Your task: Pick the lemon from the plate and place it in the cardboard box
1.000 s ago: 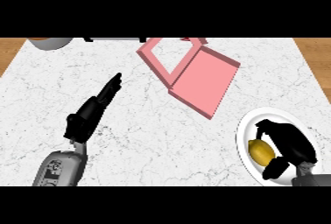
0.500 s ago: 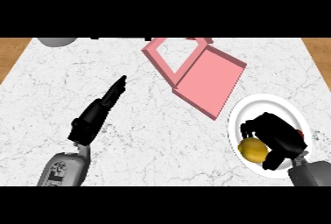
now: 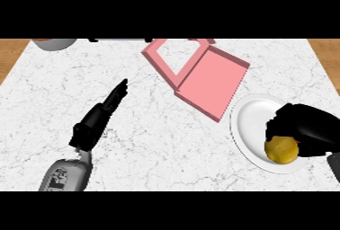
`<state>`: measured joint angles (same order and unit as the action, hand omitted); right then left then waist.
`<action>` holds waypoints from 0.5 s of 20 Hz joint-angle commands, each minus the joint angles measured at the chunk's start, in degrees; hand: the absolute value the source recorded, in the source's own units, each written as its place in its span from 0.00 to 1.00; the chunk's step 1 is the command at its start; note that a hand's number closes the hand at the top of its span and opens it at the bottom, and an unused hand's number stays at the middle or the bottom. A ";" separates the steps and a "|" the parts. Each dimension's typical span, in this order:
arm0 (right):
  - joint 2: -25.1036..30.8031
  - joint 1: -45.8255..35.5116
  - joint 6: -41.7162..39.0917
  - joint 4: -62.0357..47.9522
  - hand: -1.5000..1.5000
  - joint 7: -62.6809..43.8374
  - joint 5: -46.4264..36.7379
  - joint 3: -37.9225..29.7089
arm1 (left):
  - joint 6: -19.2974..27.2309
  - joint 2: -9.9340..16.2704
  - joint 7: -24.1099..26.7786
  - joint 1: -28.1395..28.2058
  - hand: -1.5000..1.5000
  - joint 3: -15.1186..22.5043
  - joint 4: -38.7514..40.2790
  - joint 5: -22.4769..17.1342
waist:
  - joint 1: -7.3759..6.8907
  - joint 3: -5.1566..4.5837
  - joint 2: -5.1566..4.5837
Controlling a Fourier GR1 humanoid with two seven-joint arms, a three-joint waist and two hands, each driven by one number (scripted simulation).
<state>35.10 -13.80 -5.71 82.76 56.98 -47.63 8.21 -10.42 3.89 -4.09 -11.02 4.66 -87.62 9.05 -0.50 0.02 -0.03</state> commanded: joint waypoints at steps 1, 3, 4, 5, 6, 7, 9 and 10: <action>6.04 -1.19 -6.60 2.67 1.00 10.43 9.80 -6.16 | -1.91 1.83 -1.28 0.03 0.50 -2.18 -1.57 -2.29 | 0.72 -0.02 0.19; 8.99 -2.29 -10.83 3.50 1.00 10.44 13.24 -7.52 | -0.10 0.36 -0.51 -1.49 0.50 -1.25 0.43 -0.48 | 0.85 -0.04 0.13; 10.38 -1.97 -10.81 1.46 1.00 13.26 16.43 -9.04 | -1.99 2.00 0.75 0.52 0.50 -2.08 0.01 -1.76 | 0.63 -0.02 0.10; 11.73 0.90 -12.01 3.79 1.00 14.04 18.51 -8.45 | 0.23 0.97 -1.25 0.95 0.50 -1.21 -1.51 -0.02 | 1.06 -0.01 0.29; 12.61 0.47 -12.58 1.37 1.00 15.27 22.47 -10.55 | 0.78 -0.33 -0.49 1.38 0.50 0.21 -1.37 0.70 | 1.00 0.02 0.20; 13.66 -2.00 -15.33 1.56 1.00 13.64 26.16 -11.53 | -0.54 0.58 0.01 0.51 0.50 -0.80 -0.81 -0.57 | 0.78 -0.02 0.14; 14.59 -1.92 -16.73 2.83 1.00 9.98 29.86 -11.74 | -0.40 0.10 0.71 1.35 0.50 -0.16 0.01 -0.07 | 0.76 -0.04 0.15; 17.08 -0.11 -18.18 3.67 1.00 9.60 33.53 -14.32 | 1.50 -0.96 -1.53 -1.11 0.50 0.29 -0.88 1.22 | 1.63 -0.02 0.32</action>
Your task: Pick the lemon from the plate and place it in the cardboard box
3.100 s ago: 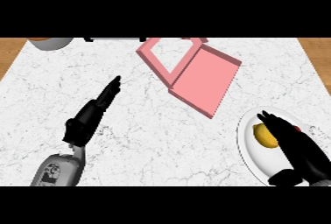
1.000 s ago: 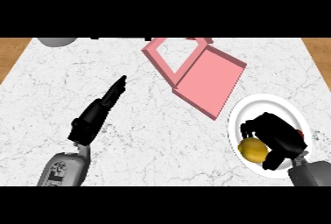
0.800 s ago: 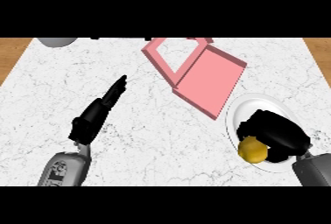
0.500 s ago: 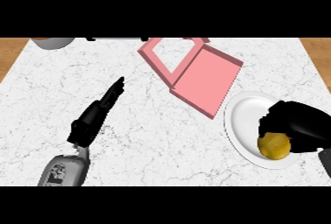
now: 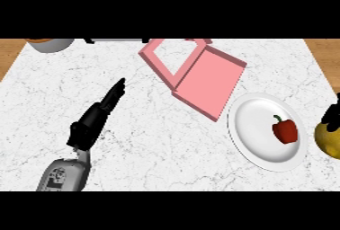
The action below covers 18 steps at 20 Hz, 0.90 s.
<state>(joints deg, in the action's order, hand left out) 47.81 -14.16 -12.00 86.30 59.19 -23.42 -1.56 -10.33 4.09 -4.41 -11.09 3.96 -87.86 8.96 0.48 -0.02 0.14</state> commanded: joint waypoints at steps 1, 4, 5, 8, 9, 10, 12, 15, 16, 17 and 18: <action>5.56 -0.92 -13.25 0.21 1.00 5.37 11.48 -5.10 | 0.40 0.03 3.18 1.95 0.50 0.20 1.39 0.85 | 0.20 -0.04 0.02; 8.31 -3.15 -17.14 -1.92 1.00 0.18 16.81 -4.99 | 0.57 -1.16 1.07 1.21 0.50 1.70 -0.26 1.26 | -0.59 -0.02 -0.10; 6.85 -3.77 -16.02 -0.84 1.00 -2.25 16.89 -3.59 | -0.13 -0.21 0.61 -2.30 0.50 -0.72 2.72 -0.13 | -0.44 -0.03 -0.22; 7.69 -8.66 -16.33 -2.20 1.00 -9.06 18.38 -3.84 | 0.21 -1.15 -0.40 0.07 0.50 1.09 -0.34 0.68 | -1.02 -0.01 -0.20; 7.44 -7.37 -16.58 3.95 1.00 -14.45 20.60 -4.24 | -1.32 0.11 -1.62 1.01 0.50 0.49 -2.52 -0.49 | -0.66 -0.03 -0.01; 5.31 -12.94 -15.14 -3.54 1.00 -13.96 18.76 -1.38 | -0.08 -0.48 4.03 1.27 0.50 0.98 2.28 1.42 | -1.49 -0.03 -0.36; 6.58 -13.87 -17.61 -3.10 1.00 -15.40 20.36 -3.13 | 0.30 -1.06 0.93 -1.03 0.50 0.75 1.22 1.25 | -0.92 -0.01 -0.20; 4.30 -18.18 -17.60 -6.90 1.00 -16.32 19.12 -0.34 | 0.87 -2.15 -0.84 -2.56 0.50 1.16 2.75 1.71 | -1.12 0.00 -0.31; 3.16 -19.38 -17.38 -5.80 1.00 -19.41 19.20 0.17 | -1.24 -1.31 -2.25 0.51 0.50 1.66 -2.46 0.02 | -1.30 0.00 -0.19; 2.06 -23.00 -17.20 -8.00 1.00 -21.54 17.73 2.88 | -1.91 0.25 -0.93 -2.60 0.50 -0.46 1.03 -0.33 | -1.63 -0.02 -0.36; 1.53 -25.23 -18.30 -8.85 1.00 -22.36 18.71 2.45 | -1.16 -0.38 -0.84 0.04 0.50 0.41 -0.49 0.25 | -1.67 -0.02 -0.29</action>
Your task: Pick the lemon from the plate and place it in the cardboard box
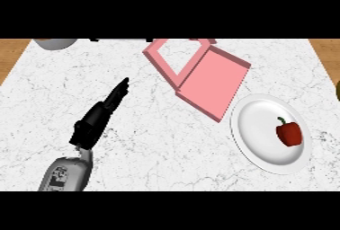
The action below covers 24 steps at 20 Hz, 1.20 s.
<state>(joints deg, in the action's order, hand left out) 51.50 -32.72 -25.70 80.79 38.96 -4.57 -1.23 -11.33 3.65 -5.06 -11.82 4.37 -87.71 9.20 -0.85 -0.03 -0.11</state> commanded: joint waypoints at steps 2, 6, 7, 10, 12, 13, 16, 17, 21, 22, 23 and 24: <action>-7.60 -8.66 -1.53 -1.87 1.00 -6.92 -1.56 5.71 | -1.61 1.35 -0.73 -1.08 0.50 -1.28 -0.54 -1.15 | -0.39 -0.01 -0.06; -10.46 -16.01 -3.54 -9.83 1.00 -8.34 -3.50 5.35 | -1.97 1.99 3.02 0.27 0.50 -1.83 1.14 -0.85 | -0.29 -0.01 -0.10; -11.48 -14.54 -3.12 -7.68 1.00 -9.89 -3.71 5.13 | -1.28 2.19 4.85 -1.10 0.50 -3.79 5.41 -1.03 | 0.26 -0.01 -0.05; -14.52 -18.33 -0.50 -13.56 1.00 -7.73 -8.40 5.00 | -0.75 0.06 1.68 1.21 0.50 -0.45 0.93 0.07 | 0.03 0.01 -0.02; -16.16 -21.83 1.39 -15.22 1.00 -10.60 -11.63 6.61 | -0.96 0.28 0.23 1.30 0.50 -0.55 -1.76 -0.38 | -0.28 0.01 -0.02; -17.91 -20.68 3.68 -16.36 1.00 -8.34 -13.68 7.24 | 0.85 -0.85 3.23 -0.92 0.50 -0.44 3.99 1.50 | 0.08 0.01 -0.11; -21.58 -23.67 8.19 -21.87 1.00 -6.20 -19.01 9.72 | 0.51 -1.36 2.43 1.00 0.50 0.99 0.31 1.45 | -0.54 0.02 -0.22; -21.54 -21.51 9.69 -20.83 1.00 -4.74 -20.65 10.12 | -0.17 -0.18 2.25 0.09 0.50 -0.15 1.49 1.18 | -0.09 0.02 -0.14; -26.88 -22.81 13.30 -24.45 1.00 -6.06 -25.44 12.88 | -0.62 0.30 2.86 0.34 0.50 -0.96 1.33 0.64 | -0.11 0.01 -0.17; -26.74 -21.13 14.99 -26.43 1.00 -3.72 -26.50 12.51 | -1.50 0.53 -1.54 -2.06 0.50 -1.99 -0.74 -1.10 | -0.05 0.03 -0.14; -27.67 -20.73 15.03 -27.52 1.00 -3.64 -27.20 12.99 | -1.31 0.50 2.48 0.61 0.50 -1.36 0.91 -0.19 | 0.00 0.02 -0.14; -29.08 -24.53 17.03 -32.71 1.00 -3.62 -29.27 13.46 | -0.84 -0.58 -3.85 0.01 0.50 0.74 -4.18 0.52 | -0.90 0.05 -0.25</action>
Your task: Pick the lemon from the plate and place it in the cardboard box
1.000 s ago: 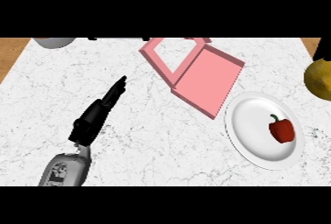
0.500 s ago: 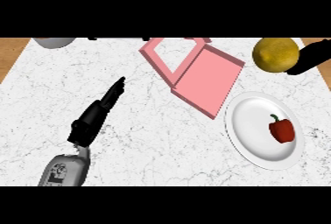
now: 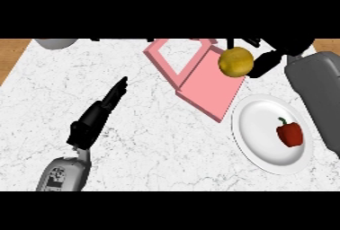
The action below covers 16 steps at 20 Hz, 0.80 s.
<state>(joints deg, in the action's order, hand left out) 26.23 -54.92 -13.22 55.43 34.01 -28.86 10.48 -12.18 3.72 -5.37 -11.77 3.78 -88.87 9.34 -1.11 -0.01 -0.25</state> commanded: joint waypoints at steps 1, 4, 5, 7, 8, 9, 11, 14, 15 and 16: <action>-3.90 -3.52 3.88 -11.40 1.00 2.52 -5.41 1.63 | 0.85 -0.92 -3.02 -2.00 0.50 -0.06 -0.65 0.10 | -0.67 0.02 -0.28; -7.98 -3.03 -1.36 -13.39 0.00 -4.61 -2.06 0.60 | 0.01 -0.28 -0.52 -2.67 0.50 -0.82 1.33 -0.39 | -0.20 -0.01 -0.20; -6.82 -3.52 -3.10 -16.34 0.00 -3.14 -1.61 -0.24 | -0.54 0.11 0.97 0.15 0.50 -0.13 0.36 -0.25 | -0.57 -0.01 -0.24; -6.85 -3.42 -4.47 -18.62 0.00 -0.57 -2.03 -0.31 | -0.21 0.04 -1.72 0.48 0.50 0.22 -1.65 0.17 | -0.23 0.02 -0.05; -8.46 -6.05 -2.71 -23.24 0.00 -0.40 -3.65 -0.01 | -0.77 0.13 0.95 2.59 0.50 0.62 -1.43 -0.05 | -1.01 0.01 -0.31; -7.37 -5.72 -3.47 -24.85 0.00 2.41 -3.63 -0.59 | -1.56 0.39 -0.45 0.18 0.50 -0.06 -0.73 -0.85 | -0.58 0.02 -0.28; -9.40 -5.26 -1.44 -27.44 0.00 5.95 -3.02 -1.74 | 0.92 -0.71 5.14 0.16 0.50 0.07 4.23 1.49 | -0.49 0.02 -0.47; -12.28 -7.23 -4.58 -29.60 0.00 4.90 2.89 -6.87 | -1.83 0.72 1.15 -0.40 0.50 -0.88 1.64 -1.09 | -1.07 0.05 -0.57; -8.20 -8.85 -8.72 -30.12 0.00 5.09 6.49 -10.74 | 0.96 -2.22 0.60 0.68 0.50 1.78 0.32 1.11 | -0.92 0.07 -0.48; -10.04 -7.69 -7.21 -30.07 0.00 6.05 8.75 -12.81 | 0.77 -1.45 3.30 0.24 0.50 0.76 2.91 1.09 | -0.63 0.06 -0.67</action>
<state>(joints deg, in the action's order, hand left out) 16.62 -61.80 -18.27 28.43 38.07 -26.10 3.82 -11.94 2.66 -3.73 -11.39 4.52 -87.58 9.98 -1.83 0.03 -0.72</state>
